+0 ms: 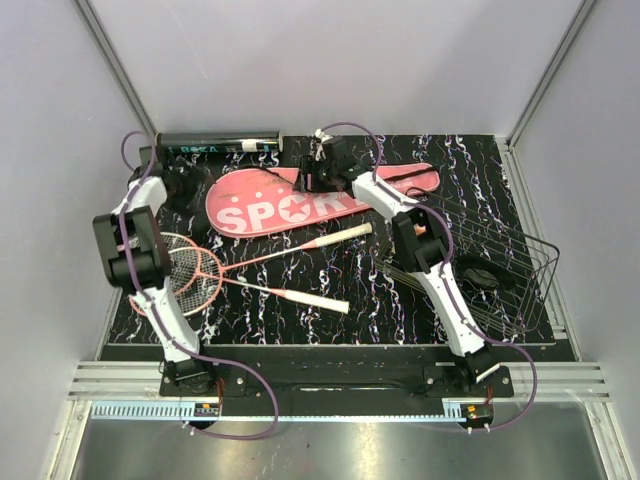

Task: Pack up the badminton gear

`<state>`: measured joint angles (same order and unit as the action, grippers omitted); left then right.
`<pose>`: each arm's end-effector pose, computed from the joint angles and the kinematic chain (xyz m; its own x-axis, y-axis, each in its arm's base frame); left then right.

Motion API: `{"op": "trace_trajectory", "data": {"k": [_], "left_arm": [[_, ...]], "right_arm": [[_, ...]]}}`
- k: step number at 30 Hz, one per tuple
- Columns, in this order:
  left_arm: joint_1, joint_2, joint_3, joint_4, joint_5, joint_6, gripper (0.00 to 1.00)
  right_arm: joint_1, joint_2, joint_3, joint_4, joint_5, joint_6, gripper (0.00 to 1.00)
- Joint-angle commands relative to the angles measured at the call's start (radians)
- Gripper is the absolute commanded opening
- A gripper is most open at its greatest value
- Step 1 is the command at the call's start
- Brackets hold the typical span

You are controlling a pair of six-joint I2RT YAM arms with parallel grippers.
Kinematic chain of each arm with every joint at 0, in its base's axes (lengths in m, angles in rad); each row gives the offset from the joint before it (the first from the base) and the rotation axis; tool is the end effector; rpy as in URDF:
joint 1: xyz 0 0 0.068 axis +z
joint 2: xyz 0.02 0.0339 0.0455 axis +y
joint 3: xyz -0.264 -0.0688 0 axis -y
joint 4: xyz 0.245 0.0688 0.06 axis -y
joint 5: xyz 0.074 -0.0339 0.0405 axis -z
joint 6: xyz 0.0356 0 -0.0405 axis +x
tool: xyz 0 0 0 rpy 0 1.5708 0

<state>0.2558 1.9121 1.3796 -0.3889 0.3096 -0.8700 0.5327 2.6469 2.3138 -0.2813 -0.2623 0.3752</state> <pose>0.4044 0.0945 0.2036 -0.4489 -0.8699 -0.2045 -0.6294 0.4702 -0.6187 0.5053 0.3086 0.1530 -0.7087 -0.0070 -0.7055 -0.4442 0.7813 0.4385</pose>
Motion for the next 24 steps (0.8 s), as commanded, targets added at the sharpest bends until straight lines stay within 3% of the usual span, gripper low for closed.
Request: {"op": "trace_trajectory", "data": {"k": [1, 5, 14, 16, 17, 18, 21, 22, 24], "left_arm": [[-0.019, 0.171, 0.298, -0.152, -0.207, 0.226, 0.94], [-0.039, 0.321, 0.511, -0.298, -0.147, 0.337, 0.88], [-0.142, 0.487, 0.752, -0.476, -0.175, 0.546, 0.82], [-0.148, 0.513, 0.760, -0.479, -0.182, 0.555, 0.72], [-0.148, 0.518, 0.760, -0.481, -0.188, 0.554, 0.62], [-0.148, 0.516, 0.759, -0.482, -0.196, 0.549, 0.46], [-0.153, 0.495, 0.768, -0.469, -0.202, 0.543, 0.32], [-0.158, 0.483, 0.771, -0.466, -0.205, 0.549, 0.21], [-0.164, 0.428, 0.757, -0.440, -0.207, 0.555, 0.16]], "right_arm": [[-0.005, -0.109, -0.079, -0.018, -0.080, -0.008, 0.77], [-0.014, -0.153, -0.146, 0.017, -0.087, -0.019, 0.77], [-0.039, -0.162, -0.171, 0.042, -0.123, -0.010, 0.77], [-0.039, -0.169, -0.174, 0.044, -0.124, -0.004, 0.77], [-0.040, -0.176, -0.175, 0.042, -0.126, -0.004, 0.77], [-0.040, -0.182, -0.188, 0.047, -0.126, -0.004, 0.77], [-0.040, -0.215, -0.224, 0.056, -0.062, 0.027, 0.78], [-0.040, -0.235, -0.234, 0.054, -0.031, 0.059, 0.79], [-0.042, -0.258, -0.255, 0.042, 0.021, 0.108, 0.82]]}}
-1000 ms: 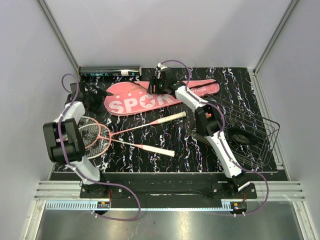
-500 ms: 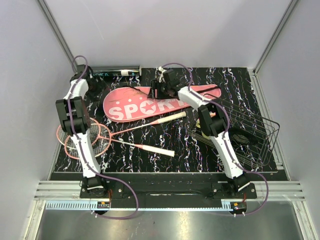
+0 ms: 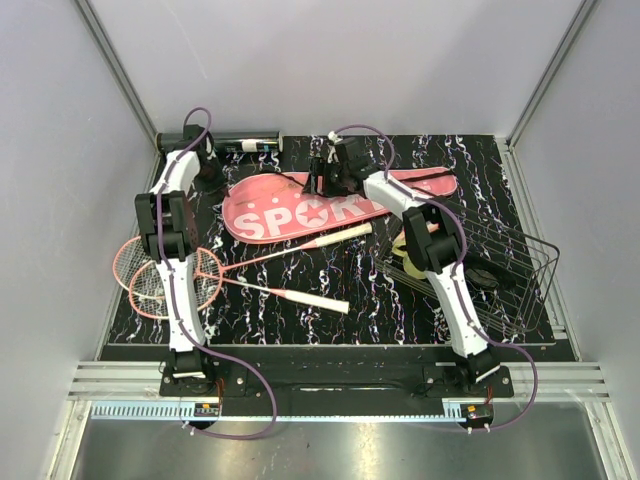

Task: Pack up the badminton gear

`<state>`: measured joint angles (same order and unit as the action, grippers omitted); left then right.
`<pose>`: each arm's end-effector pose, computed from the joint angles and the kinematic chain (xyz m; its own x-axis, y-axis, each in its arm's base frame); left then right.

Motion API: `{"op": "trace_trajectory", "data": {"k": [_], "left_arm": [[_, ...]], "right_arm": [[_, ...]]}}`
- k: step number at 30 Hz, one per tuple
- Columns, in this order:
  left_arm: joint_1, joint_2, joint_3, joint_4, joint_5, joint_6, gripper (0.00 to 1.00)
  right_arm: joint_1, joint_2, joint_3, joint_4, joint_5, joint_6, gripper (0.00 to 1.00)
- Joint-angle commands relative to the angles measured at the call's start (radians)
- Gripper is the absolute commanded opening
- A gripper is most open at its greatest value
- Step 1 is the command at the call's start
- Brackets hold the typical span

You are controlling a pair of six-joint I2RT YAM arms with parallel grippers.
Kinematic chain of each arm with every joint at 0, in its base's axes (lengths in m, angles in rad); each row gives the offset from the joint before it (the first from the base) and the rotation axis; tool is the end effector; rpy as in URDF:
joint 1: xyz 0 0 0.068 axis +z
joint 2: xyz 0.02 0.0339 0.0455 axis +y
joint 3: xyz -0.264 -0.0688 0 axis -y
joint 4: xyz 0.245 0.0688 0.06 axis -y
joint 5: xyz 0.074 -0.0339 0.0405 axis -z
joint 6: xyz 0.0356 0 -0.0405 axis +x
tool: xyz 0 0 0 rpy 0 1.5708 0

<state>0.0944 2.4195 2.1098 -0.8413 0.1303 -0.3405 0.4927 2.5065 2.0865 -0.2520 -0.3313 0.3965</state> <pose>0.5124 0.0439 0.1707 -0.8433 -0.4125 -0.3445 -0.3420 0.9064 -0.2480 0.4923 0.2774 0.1580 -0.7653 0.0036 -0.6437 -0.4076 0.7712 0.4890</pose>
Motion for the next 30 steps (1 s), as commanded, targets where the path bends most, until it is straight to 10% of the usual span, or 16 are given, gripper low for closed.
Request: {"op": "trace_trajectory", "data": {"k": [1, 3, 20, 30], "left_arm": [[-0.008, -0.101, 0.007, 0.025, -0.029, 0.032, 0.12], [-0.016, -0.160, -0.014, 0.064, -0.038, 0.037, 0.00], [-0.140, -0.764, -0.560, 0.579, -0.118, 0.070, 0.00], [-0.283, -0.999, -0.847, 0.823, -0.216, 0.208, 0.00]], "right_arm": [[-0.002, -0.141, -0.034, 0.010, 0.095, 0.102, 0.83], [-0.002, -0.175, -0.042, -0.004, 0.094, 0.137, 0.86], [0.000, -0.472, -0.286, -0.024, 0.261, 0.458, 1.00], [-0.003, -0.352, -0.039, -0.304, 0.638, 0.665, 1.00]]}}
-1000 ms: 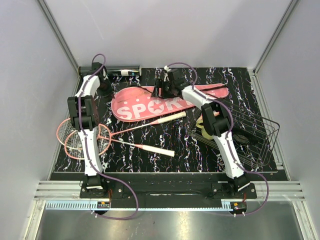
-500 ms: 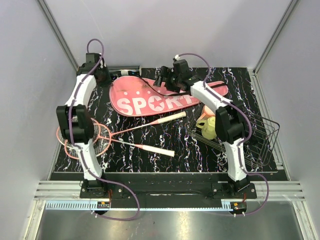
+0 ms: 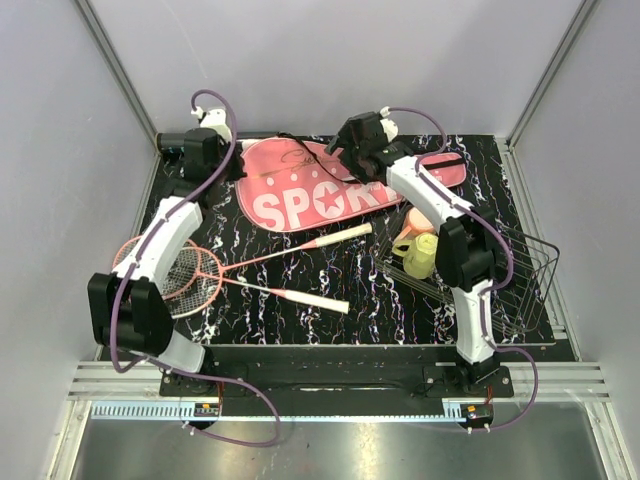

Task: Pack up the badminton gear

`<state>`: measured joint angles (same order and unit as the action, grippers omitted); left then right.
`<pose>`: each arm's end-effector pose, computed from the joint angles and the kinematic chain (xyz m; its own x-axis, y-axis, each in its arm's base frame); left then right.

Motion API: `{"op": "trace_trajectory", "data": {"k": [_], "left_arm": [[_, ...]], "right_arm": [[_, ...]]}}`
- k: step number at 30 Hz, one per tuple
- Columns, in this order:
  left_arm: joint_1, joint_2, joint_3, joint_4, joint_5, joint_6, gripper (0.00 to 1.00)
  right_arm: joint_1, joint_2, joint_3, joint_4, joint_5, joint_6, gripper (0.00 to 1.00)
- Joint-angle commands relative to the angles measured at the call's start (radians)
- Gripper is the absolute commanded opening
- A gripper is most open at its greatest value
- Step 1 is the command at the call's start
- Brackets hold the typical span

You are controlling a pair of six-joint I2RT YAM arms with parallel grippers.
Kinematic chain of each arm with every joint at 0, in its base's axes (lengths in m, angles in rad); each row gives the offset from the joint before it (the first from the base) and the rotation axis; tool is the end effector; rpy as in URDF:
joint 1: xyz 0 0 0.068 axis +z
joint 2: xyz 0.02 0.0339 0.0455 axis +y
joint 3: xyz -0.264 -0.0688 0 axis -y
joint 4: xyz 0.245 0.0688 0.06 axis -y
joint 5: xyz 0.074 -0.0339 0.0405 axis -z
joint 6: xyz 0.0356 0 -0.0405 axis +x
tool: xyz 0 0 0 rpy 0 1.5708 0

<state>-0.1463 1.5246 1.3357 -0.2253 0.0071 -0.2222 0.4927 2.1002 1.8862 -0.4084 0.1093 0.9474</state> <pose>0.3562 -0.0527 0.3460 -0.4219 -0.1606 -0.8923 0.0607 0.9770 -0.2045 0.4374 0.2304 0.2842 -0.6182 0.5841 -0.5260 0.1881 0.7596 0.6225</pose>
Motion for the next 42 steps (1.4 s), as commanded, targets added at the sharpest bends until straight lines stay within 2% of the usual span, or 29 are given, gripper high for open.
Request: {"op": "trace_trajectory", "data": {"k": [1, 5, 10, 21, 26, 30, 35, 40, 41, 42], "left_arm": [[-0.050, -0.128, -0.088, 0.222, -0.107, 0.101, 0.00], [-0.068, -0.155, -0.119, 0.268, -0.098, 0.142, 0.00], [-0.104, -0.179, -0.136, 0.280, -0.128, 0.190, 0.00], [-0.134, -0.193, -0.158, 0.291, -0.130, 0.215, 0.00], [-0.145, -0.201, -0.173, 0.299, -0.130, 0.216, 0.00], [-0.153, -0.208, -0.178, 0.307, -0.125, 0.238, 0.00], [-0.154, -0.218, -0.187, 0.313, -0.116, 0.244, 0.00], [-0.157, -0.222, -0.193, 0.319, -0.110, 0.250, 0.00], [-0.156, -0.222, -0.196, 0.320, -0.108, 0.250, 0.00], [-0.156, -0.221, -0.198, 0.320, -0.111, 0.250, 0.00]], "right_arm": [[-0.003, 0.073, 0.194, -0.182, 0.248, 0.125, 1.00], [-0.003, 0.194, 0.425, -0.324, 0.312, 0.113, 1.00], [-0.003, 0.339, 0.631, -0.405, 0.333, 0.102, 0.96], [-0.003, 0.402, 0.666, -0.348, 0.271, 0.177, 0.86], [-0.003, 0.379, 0.630, -0.319, 0.265, 0.261, 0.95], [-0.005, 0.379, 0.614, -0.320, 0.245, 0.338, 0.92], [-0.005, 0.411, 0.619, -0.320, 0.172, 0.433, 0.84], [-0.005, 0.411, 0.617, -0.265, 0.135, 0.462, 0.65], [-0.003, 0.403, 0.616, -0.256, 0.136, 0.464, 0.54], [-0.005, 0.397, 0.614, -0.245, 0.141, 0.462, 0.49]]}}
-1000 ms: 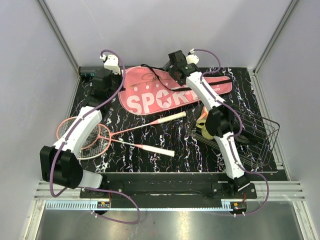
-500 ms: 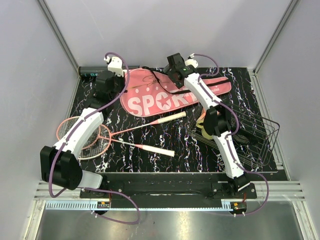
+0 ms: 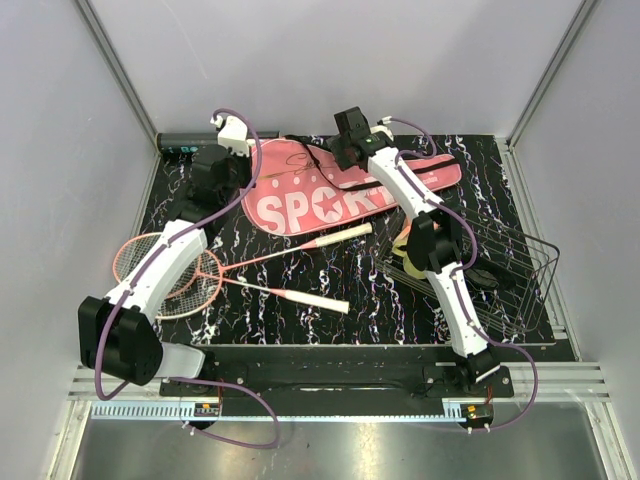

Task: Pack up the badminton gear

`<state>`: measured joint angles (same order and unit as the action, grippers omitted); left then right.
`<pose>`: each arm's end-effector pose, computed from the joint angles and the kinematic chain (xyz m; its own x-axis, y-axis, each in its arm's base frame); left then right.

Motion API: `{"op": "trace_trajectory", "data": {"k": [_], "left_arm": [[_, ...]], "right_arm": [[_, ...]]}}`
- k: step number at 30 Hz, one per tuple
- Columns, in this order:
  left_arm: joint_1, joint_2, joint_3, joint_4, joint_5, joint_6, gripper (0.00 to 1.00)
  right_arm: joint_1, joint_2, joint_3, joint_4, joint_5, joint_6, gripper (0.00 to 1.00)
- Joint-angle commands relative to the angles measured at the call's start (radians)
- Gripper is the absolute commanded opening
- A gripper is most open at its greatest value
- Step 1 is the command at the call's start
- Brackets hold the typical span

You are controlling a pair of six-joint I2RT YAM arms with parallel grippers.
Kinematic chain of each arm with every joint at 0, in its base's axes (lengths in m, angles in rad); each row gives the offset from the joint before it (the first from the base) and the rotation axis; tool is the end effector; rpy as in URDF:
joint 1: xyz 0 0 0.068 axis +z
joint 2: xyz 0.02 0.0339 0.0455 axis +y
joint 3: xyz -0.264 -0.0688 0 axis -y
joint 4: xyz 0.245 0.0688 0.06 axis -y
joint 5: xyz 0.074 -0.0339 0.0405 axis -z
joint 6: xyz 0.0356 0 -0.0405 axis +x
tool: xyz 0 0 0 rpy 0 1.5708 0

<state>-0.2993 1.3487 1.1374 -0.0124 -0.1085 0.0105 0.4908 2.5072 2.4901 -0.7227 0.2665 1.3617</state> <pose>0.3075 -0.0909 0.3540 -0.2100 0.0757 -0.9748 0.1944 0.9803 0.0343 0.4971 0.2550 0.2527 -0.4004 0.8560 -0.3270 0.5228 0.5065 0.6857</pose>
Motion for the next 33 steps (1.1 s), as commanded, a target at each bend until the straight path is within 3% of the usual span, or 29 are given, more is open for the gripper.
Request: {"op": "trace_trajectory", "data": {"k": [1, 7, 13, 19, 22, 23, 25, 26, 27, 30, 33], "left_arm": [[-0.004, -0.046, -0.001, 0.111, 0.004, 0.016, 0.00], [-0.004, -0.046, -0.013, 0.123, -0.005, 0.011, 0.00], [-0.003, -0.046, -0.019, 0.121, -0.033, 0.016, 0.00], [-0.004, -0.056, -0.025, 0.132, -0.019, 0.019, 0.00], [-0.003, -0.063, -0.034, 0.141, -0.010, 0.025, 0.00], [-0.003, -0.066, -0.036, 0.141, -0.007, 0.031, 0.00], [-0.004, -0.080, -0.044, 0.152, 0.010, 0.043, 0.00], [-0.004, -0.085, -0.050, 0.154, 0.024, 0.055, 0.00], [-0.003, -0.098, -0.053, 0.166, 0.051, 0.059, 0.00], [-0.003, -0.118, -0.073, 0.187, 0.102, 0.071, 0.00], [-0.004, -0.123, -0.085, 0.196, 0.102, 0.077, 0.00]], "right_arm": [[-0.003, -0.016, 0.001, 0.097, -0.015, 0.051, 0.43], [-0.004, -0.077, -0.066, 0.207, -0.027, 0.095, 0.00], [-0.003, -0.223, -0.323, 0.443, -0.052, 0.120, 0.00], [-0.004, -0.370, -0.584, 0.687, -0.079, 0.005, 0.00], [-0.008, -0.410, -0.678, 0.845, -0.150, -0.142, 0.00], [-0.009, -0.410, -0.688, 0.886, -0.192, -0.302, 0.01], [-0.029, -0.390, -0.669, 0.956, -0.445, -0.605, 0.21], [-0.043, -0.366, -0.657, 0.960, -0.537, -0.669, 0.38], [-0.058, -0.355, -0.645, 0.967, -0.705, -0.712, 0.46], [-0.112, -0.326, -0.626, 1.007, -0.876, -0.844, 0.65], [-0.132, -0.335, -0.594, 0.944, -0.938, -1.030, 0.76]]}}
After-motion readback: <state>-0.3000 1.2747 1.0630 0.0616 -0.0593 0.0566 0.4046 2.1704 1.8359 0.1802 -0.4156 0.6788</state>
